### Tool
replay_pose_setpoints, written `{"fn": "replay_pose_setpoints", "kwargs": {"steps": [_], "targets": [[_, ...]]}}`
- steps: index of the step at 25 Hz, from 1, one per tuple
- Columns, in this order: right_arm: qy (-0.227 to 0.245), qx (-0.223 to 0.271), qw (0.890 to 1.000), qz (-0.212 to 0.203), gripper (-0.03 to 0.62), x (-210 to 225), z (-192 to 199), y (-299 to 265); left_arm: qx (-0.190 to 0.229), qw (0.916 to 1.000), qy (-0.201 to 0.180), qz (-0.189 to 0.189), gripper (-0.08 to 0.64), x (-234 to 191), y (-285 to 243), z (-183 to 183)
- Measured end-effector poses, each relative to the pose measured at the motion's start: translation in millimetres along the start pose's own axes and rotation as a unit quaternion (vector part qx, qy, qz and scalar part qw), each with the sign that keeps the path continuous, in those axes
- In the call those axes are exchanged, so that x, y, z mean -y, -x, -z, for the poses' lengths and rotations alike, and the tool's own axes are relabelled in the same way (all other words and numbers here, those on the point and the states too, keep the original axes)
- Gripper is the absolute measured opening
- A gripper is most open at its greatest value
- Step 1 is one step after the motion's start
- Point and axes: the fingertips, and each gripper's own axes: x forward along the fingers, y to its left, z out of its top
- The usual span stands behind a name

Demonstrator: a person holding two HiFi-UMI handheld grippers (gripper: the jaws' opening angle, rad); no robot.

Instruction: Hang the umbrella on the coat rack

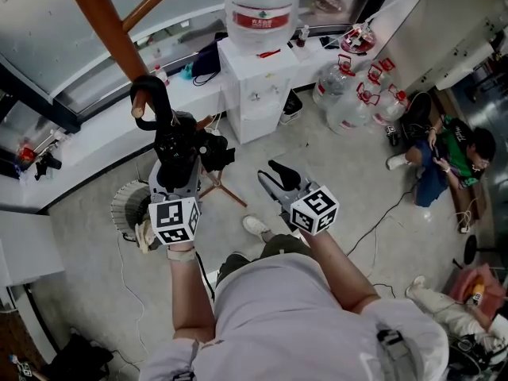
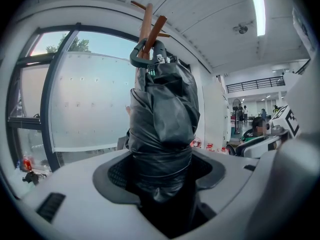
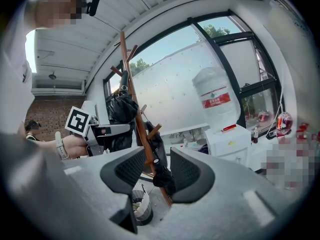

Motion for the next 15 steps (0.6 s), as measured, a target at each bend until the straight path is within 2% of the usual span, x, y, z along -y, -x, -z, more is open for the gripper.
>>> {"fn": "replay_pose_setpoints", "kwargs": {"steps": [15], "targets": [[-0.01, -0.01, 1.0, 0.005, 0.16, 9, 8, 11, 0.0, 0.9998, -0.006, -0.017, 0.29, -6, -27, -2]]}}
